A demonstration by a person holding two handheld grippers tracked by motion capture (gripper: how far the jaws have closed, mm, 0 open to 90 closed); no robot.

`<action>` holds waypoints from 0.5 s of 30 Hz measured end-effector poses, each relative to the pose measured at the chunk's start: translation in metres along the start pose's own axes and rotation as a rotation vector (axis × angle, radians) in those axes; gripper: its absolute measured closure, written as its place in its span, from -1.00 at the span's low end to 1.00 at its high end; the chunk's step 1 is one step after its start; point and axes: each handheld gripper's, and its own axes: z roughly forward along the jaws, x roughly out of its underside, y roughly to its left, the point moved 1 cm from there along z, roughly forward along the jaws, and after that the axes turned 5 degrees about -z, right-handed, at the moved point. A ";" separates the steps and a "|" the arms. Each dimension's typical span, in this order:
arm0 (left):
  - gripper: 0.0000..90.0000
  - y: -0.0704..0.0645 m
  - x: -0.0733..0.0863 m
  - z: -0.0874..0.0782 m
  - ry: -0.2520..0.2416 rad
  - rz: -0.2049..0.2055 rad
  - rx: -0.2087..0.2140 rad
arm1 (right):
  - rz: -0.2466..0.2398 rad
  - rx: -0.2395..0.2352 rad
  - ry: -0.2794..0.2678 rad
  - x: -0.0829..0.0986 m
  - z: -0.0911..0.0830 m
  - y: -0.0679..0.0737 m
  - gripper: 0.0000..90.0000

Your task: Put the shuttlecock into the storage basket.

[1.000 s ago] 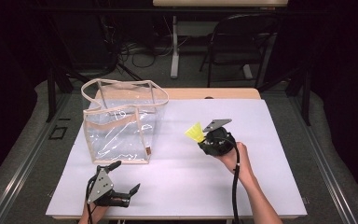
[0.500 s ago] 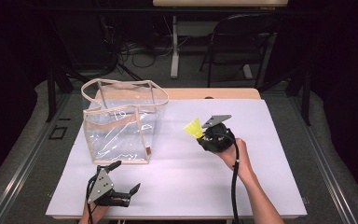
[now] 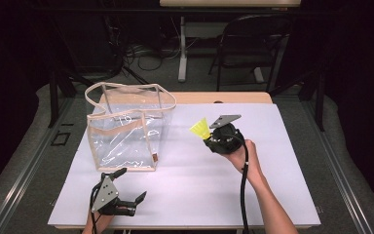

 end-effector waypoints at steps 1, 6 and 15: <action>-1.00 0.000 0.000 0.000 0.000 0.001 0.000 | 0.000 0.002 -0.002 -0.001 0.000 0.000 0.43; -1.00 0.000 0.000 0.000 0.000 0.000 0.000 | -0.003 0.001 -0.013 -0.006 0.000 0.001 0.43; -1.00 0.000 0.000 0.000 -0.001 0.004 0.001 | -0.010 0.001 -0.020 -0.014 0.000 -0.001 0.43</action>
